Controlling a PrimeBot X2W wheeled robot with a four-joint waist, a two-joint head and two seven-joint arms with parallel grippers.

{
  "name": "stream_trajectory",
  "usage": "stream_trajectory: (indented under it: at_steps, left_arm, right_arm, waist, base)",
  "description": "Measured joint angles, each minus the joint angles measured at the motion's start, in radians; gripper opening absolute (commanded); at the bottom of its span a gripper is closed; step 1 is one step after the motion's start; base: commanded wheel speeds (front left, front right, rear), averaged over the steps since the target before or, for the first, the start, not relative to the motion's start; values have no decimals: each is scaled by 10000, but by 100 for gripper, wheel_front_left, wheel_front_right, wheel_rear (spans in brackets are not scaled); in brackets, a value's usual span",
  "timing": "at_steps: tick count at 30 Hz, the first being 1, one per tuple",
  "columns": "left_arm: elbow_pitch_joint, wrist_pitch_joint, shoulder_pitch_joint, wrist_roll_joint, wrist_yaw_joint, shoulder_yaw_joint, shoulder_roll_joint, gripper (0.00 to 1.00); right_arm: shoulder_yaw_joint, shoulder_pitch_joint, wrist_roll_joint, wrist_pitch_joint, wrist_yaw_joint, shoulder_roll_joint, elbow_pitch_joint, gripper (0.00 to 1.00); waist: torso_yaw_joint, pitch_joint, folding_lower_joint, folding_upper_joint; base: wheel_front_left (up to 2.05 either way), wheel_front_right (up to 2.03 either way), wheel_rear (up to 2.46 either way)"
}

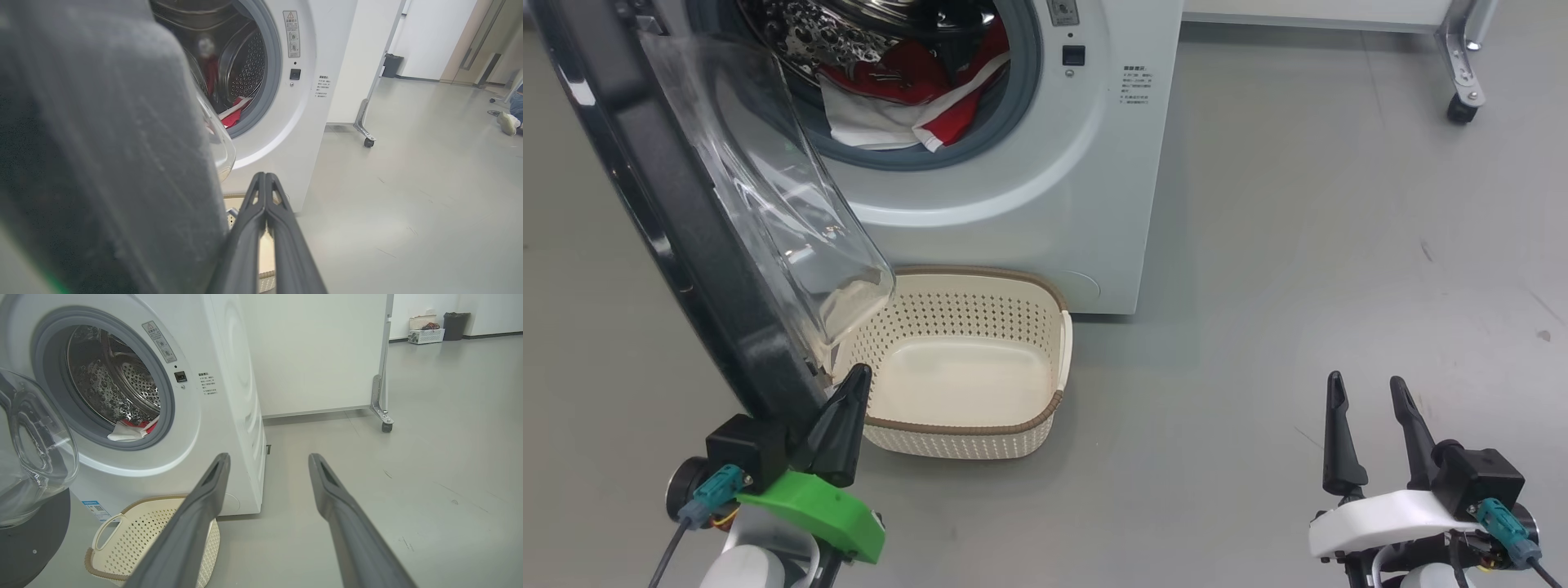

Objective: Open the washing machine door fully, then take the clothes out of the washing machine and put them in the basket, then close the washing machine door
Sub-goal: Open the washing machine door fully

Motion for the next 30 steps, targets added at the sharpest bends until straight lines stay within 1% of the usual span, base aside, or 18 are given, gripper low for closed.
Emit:
stream_trajectory:
  at_steps: [14, 18, 22, 30]
  left_arm:
    - [345, -180, -82, -35, 0, 44, -19, 0]
    - [364, -313, -85, -79, 27, 297, -13, 0]
    - [393, -464, -87, -178, 184, 629, 25, 0]
    - [472, -619, -87, -548, 305, 1118, 77, 0]
  right_arm:
    - [58, 14, 54, 0, 88, 13, 54, 100]
    - [105, 14, 73, 0, 88, 19, 54, 100]
    - [174, 12, 73, 0, 88, 19, 54, 100]
    - [209, 6, 56, 0, 86, 19, 65, 100]
  waist:
    - [1054, 21, 0, 0]
    - [1335, 49, 0, 0]
    - [1559, 130, 0, 0]
    - [1936, 398, 0, 0]
  base:
    - [0, 0, 0]
    - [0, 0, 0]
    - [0, 0, 0]
    - [0, 0, 0]
